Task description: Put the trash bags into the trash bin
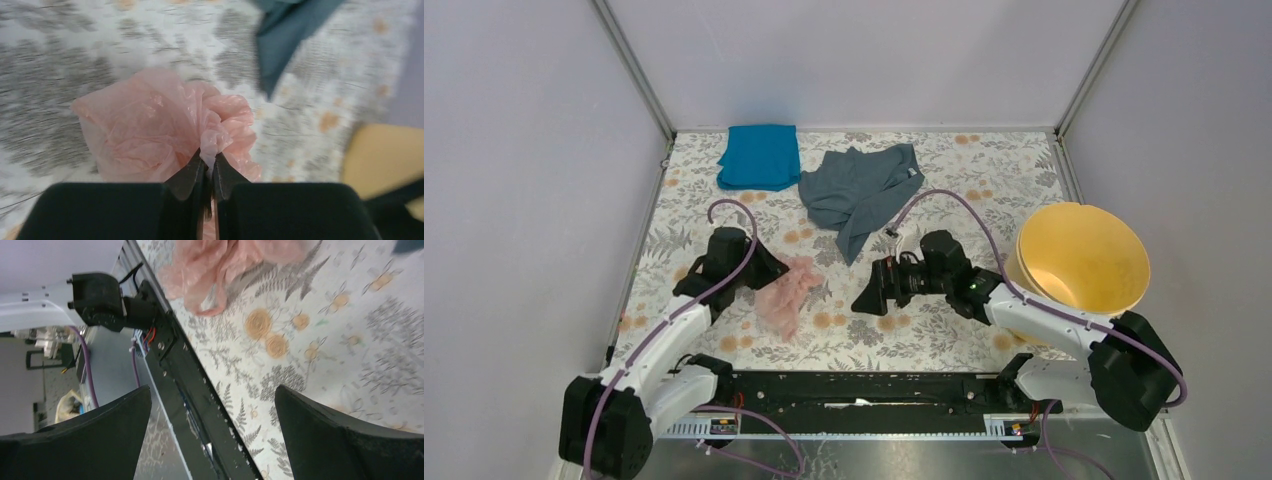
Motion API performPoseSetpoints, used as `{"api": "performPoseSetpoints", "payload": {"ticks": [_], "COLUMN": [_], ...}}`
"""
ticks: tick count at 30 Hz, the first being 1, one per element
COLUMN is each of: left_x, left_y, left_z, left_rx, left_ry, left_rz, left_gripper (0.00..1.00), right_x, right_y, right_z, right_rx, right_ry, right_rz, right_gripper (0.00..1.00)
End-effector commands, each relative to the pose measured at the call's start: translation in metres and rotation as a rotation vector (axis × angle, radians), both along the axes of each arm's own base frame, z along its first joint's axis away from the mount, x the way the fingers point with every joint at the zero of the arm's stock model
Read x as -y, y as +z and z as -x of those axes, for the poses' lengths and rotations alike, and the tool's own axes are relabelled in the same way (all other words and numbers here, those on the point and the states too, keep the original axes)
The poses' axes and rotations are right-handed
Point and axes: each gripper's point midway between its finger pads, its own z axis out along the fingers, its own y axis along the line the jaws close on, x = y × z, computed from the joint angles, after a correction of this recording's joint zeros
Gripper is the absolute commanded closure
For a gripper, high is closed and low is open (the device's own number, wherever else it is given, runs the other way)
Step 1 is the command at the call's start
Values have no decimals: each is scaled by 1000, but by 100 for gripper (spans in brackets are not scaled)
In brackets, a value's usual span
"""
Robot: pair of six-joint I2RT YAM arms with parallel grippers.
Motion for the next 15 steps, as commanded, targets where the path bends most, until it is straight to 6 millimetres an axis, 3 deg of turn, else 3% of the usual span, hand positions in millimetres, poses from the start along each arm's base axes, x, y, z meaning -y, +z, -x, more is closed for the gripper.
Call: {"api": "performPoseSetpoints", "payload": {"ticks": [1, 5, 10, 13, 15], "left_x": [57, 82, 81, 73, 69], "left_y": [79, 148, 225, 254, 263], "left_z": [-5, 7, 28, 41, 45], "left_rx": [233, 405, 632, 724, 753], "left_ry": [-158, -276, -352, -361, -357], "left_rz": [382, 683, 925, 1047, 1104], "left_gripper": [93, 99, 100, 100, 100], "right_x": [-15, -23, -22, -20, -24], "right_y": [3, 7, 29, 49, 67], "right_z": [17, 21, 10, 3, 2], "right_rx": [-34, -60, -57, -49, -25], "right_ry": [50, 43, -102, -174, -174], "right_rz": [-72, -114, -236, -345, -409], "right_gripper": [0, 0, 3, 13, 16]}}
